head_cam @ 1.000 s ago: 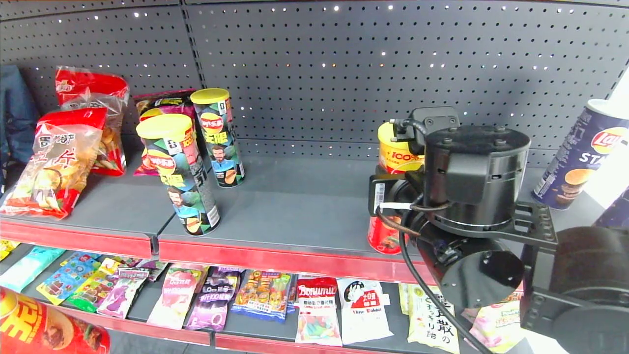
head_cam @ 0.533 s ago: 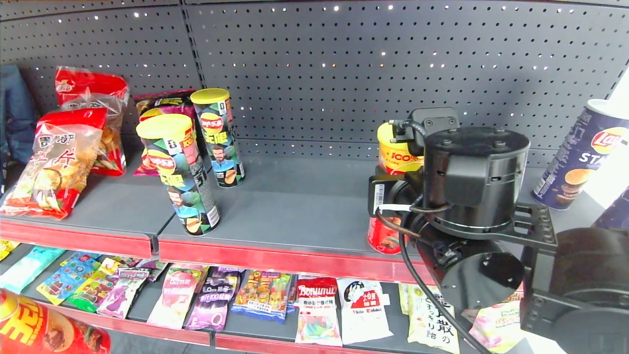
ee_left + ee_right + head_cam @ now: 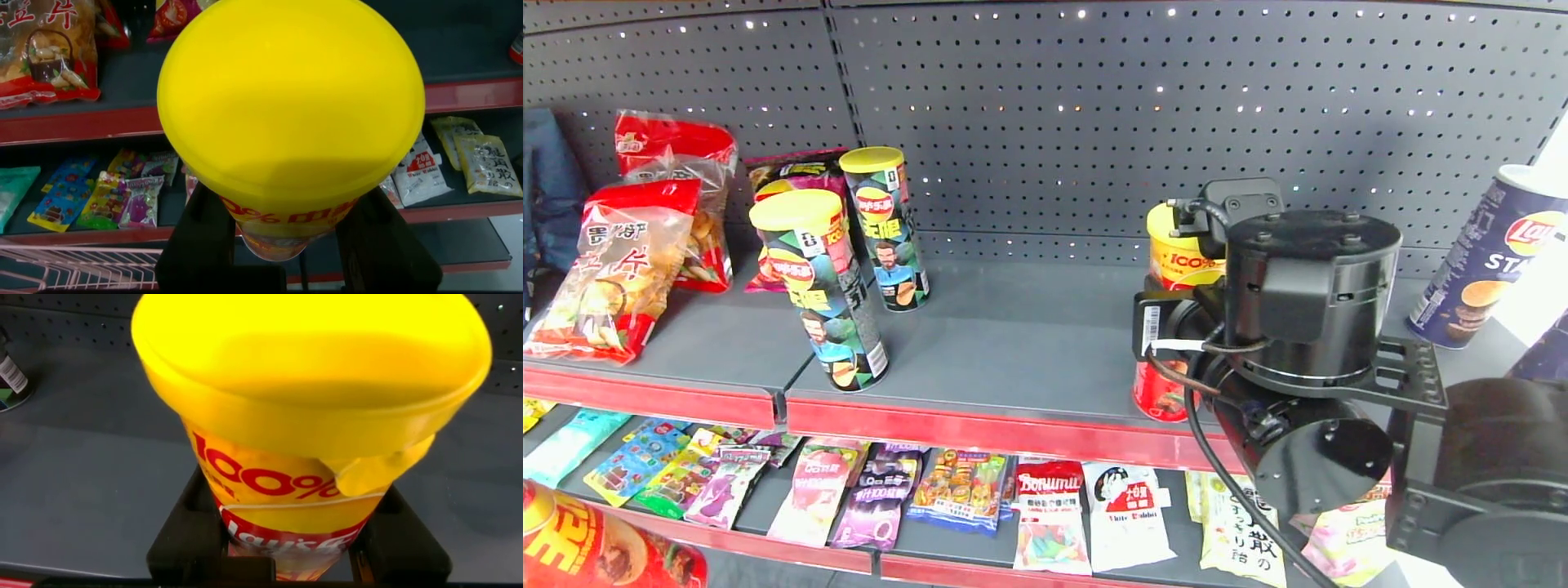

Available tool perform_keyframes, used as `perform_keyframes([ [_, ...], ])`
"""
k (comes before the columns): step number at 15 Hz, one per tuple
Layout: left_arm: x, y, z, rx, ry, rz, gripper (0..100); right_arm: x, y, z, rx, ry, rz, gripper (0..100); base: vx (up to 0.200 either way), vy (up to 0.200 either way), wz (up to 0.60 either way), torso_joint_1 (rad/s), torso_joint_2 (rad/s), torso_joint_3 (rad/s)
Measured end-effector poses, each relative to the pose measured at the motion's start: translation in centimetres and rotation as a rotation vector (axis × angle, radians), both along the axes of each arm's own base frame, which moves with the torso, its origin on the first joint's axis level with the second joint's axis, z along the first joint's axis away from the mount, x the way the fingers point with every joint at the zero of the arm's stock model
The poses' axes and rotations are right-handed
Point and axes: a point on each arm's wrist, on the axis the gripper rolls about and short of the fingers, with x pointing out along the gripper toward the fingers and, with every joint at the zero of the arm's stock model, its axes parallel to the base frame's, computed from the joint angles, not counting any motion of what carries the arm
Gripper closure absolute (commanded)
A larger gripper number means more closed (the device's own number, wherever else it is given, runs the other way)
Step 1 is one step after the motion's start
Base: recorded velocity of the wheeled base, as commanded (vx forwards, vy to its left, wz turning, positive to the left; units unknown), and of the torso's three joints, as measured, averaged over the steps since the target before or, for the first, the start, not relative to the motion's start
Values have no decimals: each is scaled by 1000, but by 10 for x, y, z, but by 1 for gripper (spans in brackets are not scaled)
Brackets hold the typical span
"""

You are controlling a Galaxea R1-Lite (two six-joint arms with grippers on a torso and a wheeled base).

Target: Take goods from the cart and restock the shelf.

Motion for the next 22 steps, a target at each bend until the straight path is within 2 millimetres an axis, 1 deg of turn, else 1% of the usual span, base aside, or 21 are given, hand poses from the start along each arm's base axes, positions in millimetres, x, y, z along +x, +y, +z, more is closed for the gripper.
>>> perform_keyframes([
  [1,0,0,-1,0,2,0,100,0,0,0,1,1,1,0,0,0,0,0,0,0],
  [9,0,0,-4,0,7,0,100,-1,-1,-1,-4,4,0,0,0,0,0,0,0,0],
  [12,0,0,-4,0,7,0,100,-6,-9,-5,-17,14,0,0,0,0,0,0,0,0],
  [15,0,0,-7,0,17,-3,100,-14,-20,0,-10,8,0,0,0,0,0,0,0,0],
  [18,1,0,-10,-1,28,-5,100,-25,-32,2,-5,6,4,0,0,0,0,0,0,0],
  [20,1,0,-10,1,28,4,100,-43,-38,1,4,9,49,0,0,0,0,0,0,0],
  [22,1,0,-7,13,16,17,100,-63,-39,6,30,1,129,0,0,0,0,0,0,0],
])
